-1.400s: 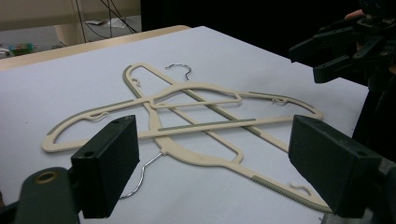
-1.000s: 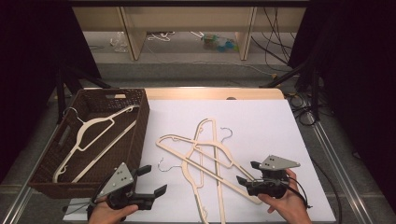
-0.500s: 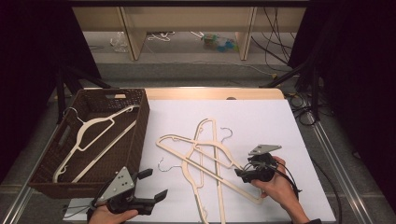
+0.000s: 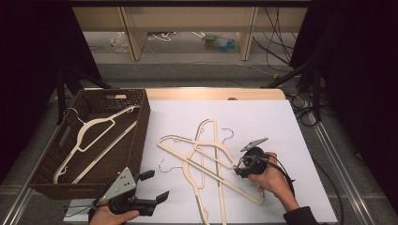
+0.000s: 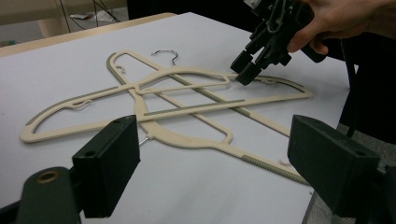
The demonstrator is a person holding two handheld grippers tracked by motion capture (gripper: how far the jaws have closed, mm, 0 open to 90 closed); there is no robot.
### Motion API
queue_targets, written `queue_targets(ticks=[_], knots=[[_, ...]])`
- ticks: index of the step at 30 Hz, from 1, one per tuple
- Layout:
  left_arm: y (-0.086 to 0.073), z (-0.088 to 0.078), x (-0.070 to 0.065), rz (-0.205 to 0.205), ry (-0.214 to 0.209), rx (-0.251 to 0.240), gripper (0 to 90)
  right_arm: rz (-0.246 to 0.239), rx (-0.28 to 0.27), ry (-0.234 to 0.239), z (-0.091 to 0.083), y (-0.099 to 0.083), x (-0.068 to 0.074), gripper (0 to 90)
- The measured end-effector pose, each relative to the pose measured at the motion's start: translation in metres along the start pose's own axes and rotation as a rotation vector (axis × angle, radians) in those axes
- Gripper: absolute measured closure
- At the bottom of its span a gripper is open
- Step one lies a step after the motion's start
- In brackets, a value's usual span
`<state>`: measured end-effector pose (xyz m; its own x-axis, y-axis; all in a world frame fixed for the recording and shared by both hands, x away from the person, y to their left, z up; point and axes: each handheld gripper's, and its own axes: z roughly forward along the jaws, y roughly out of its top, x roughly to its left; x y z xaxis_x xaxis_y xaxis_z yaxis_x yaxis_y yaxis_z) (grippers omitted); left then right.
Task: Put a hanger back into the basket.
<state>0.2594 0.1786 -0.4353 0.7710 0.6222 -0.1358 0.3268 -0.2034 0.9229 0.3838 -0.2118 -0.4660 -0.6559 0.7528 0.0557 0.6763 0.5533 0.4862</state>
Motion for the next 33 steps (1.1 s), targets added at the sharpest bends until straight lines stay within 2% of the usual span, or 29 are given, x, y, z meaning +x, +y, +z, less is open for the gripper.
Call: queue_targets(ticks=[1, 2, 5, 6, 9, 15, 19, 22, 25, 29, 31, 33], knots=[[0.000, 0.000, 0.000, -0.014, -0.005, -0.006, 17.0, -0.014, 0.006, -0.006, 0.001, 0.001, 0.000, 52.3], [0.001, 0.000, 0.000, -0.011, -0.004, -0.009, 17.0, -0.019, 0.012, -0.014, 0.001, 0.002, 0.000, 54.3], [0.000, 0.001, 0.000, -0.012, -0.004, -0.007, 17.3, -0.074, 0.038, -0.038, 0.003, 0.007, 0.002, 58.5], [0.000, 0.000, 0.000, 0.003, -0.001, 0.001, 17.3, -0.074, 0.038, -0.038, 0.003, 0.007, 0.002, 58.5], [0.001, 0.001, -0.001, -0.010, -0.003, -0.004, 17.7, -0.108, 0.062, -0.023, 0.004, 0.012, 0.005, 66.3], [0.000, 0.002, 0.000, -0.002, 0.003, 0.008, 18.1, -0.089, 0.088, -0.001, 0.006, 0.018, 0.001, 70.3], [0.000, 0.003, 0.001, -0.012, -0.003, -0.007, 18.3, -0.076, 0.105, 0.001, 0.006, 0.020, -0.001, 73.0], [-0.002, 0.003, 0.001, 0.003, 0.002, 0.014, 18.5, -0.069, 0.113, 0.003, 0.006, 0.021, -0.002, 75.3], [-0.001, 0.004, 0.002, -0.010, 0.000, -0.001, 18.7, -0.068, 0.113, 0.003, 0.006, 0.021, -0.003, 77.4], [-0.001, 0.003, 0.002, -0.010, 0.003, 0.010, 18.7, -0.083, 0.112, 0.003, 0.006, 0.022, -0.004, 80.0], [-0.001, 0.005, 0.002, -0.011, -0.009, -0.003, 18.7, -0.089, 0.113, 0.004, 0.005, 0.021, -0.004, 80.1], [-0.001, 0.004, 0.002, -0.003, -0.004, 0.013, 18.7, -0.104, 0.114, -0.001, 0.005, 0.021, -0.004, 80.2]])
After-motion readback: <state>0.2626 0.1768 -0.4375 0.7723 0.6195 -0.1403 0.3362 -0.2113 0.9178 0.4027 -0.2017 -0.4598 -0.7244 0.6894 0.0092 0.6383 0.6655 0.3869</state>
